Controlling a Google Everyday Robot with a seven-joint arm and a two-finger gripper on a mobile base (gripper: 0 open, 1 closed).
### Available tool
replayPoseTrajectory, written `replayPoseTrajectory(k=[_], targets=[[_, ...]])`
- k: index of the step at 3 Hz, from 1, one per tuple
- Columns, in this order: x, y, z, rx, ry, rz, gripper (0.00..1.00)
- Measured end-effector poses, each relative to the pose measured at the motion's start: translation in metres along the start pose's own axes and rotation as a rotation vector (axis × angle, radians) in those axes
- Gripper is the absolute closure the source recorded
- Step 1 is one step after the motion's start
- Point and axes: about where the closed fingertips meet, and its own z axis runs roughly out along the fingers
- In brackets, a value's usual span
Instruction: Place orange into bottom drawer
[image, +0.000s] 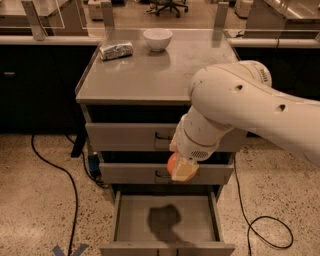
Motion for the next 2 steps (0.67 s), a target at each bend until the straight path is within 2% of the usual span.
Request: replayPoseTrajectory(k=[1,2], targets=[[0.000,0.015,0.029,-0.006,-0.005,0.021,1.00],[0.000,0.037,0.075,-0.035,-0.024,0.042,1.00]])
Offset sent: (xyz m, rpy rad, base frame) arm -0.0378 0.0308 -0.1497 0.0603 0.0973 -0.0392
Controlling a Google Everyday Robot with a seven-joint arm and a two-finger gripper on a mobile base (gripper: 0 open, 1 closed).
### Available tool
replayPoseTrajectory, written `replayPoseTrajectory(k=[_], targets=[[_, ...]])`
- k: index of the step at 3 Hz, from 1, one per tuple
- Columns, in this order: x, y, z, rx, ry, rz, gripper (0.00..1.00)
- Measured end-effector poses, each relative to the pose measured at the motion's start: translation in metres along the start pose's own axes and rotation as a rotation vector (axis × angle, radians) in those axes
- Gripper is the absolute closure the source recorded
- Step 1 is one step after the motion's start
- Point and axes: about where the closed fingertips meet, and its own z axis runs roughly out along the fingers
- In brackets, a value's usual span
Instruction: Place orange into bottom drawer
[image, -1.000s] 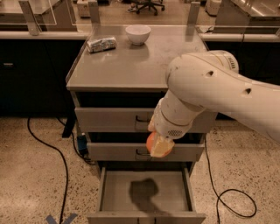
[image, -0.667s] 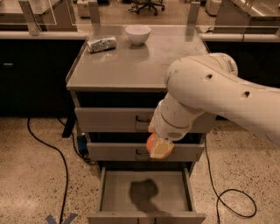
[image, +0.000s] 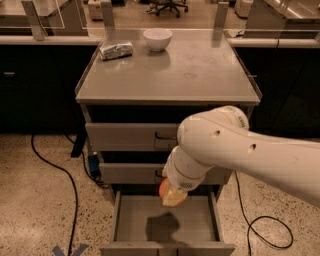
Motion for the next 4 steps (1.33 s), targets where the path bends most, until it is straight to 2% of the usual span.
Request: replayPoseTrajectory(k=[1,2,3,4], targets=[[0.012,0.026,0.054,-0.052,-0.018,0.017,1.00],[0.012,0.026,0.054,-0.052,-0.018,0.016,1.00],[0.010,0.029,0.073,-0.049,0.003,-0.001,1.00],[0.015,0.020,0.123,-0.041,0.036,-0.015,1.00]])
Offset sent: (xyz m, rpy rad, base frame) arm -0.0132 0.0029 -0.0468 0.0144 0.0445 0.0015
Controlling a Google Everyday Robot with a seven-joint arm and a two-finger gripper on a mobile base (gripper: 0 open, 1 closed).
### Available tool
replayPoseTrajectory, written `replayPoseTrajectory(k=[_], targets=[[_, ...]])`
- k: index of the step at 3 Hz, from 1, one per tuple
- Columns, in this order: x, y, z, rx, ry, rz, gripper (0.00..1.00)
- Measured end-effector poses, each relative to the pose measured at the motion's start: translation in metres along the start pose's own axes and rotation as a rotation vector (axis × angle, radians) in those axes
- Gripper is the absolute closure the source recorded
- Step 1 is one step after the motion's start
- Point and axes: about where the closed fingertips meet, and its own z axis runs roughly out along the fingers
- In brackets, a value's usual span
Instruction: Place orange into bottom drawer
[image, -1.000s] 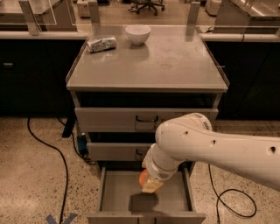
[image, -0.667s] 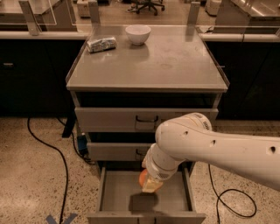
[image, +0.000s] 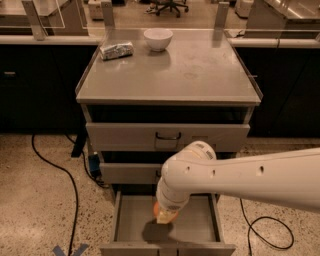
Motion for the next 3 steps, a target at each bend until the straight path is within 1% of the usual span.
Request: replayPoseTrajectory(k=[1,2,3], targets=[[0.010,-0.016,0.056,0.017,0.018,0.009,1.00],[0.026,-0.028,0.111,0.019,0.017,0.047,1.00],[0.043,-0.026,0.163,-0.010,-0.012,0.120,1.00]])
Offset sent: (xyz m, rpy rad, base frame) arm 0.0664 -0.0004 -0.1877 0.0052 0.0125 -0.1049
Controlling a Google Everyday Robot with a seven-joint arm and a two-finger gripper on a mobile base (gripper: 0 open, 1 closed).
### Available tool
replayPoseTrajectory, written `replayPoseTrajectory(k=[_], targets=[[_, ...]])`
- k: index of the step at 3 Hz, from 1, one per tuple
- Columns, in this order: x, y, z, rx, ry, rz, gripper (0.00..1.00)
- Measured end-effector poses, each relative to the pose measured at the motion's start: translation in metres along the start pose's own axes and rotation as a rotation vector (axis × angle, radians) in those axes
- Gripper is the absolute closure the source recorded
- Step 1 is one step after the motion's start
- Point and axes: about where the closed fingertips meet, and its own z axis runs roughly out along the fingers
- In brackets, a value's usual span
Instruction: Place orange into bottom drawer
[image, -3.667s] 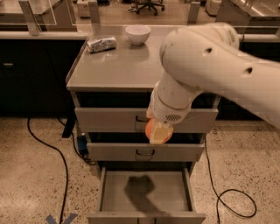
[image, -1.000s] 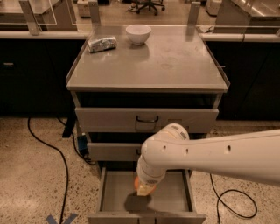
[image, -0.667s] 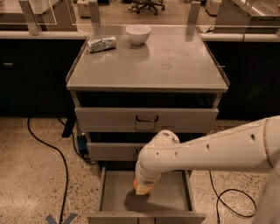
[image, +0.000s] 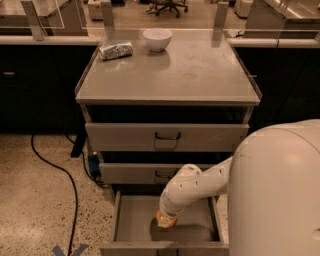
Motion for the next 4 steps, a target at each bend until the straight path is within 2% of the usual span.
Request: replayPoseTrajectory(k=[1,2,3,4], targets=[[0.000,0.000,0.000,0.000,0.000,0.000,1.00],[0.003,0.004,0.018,-0.009,-0.007,0.009,1.00],[0.003,0.000,0.054,-0.027,-0.095,0.098,1.00],[0.014,-0.024,0.135,-0.051,-0.217,0.241,1.00]])
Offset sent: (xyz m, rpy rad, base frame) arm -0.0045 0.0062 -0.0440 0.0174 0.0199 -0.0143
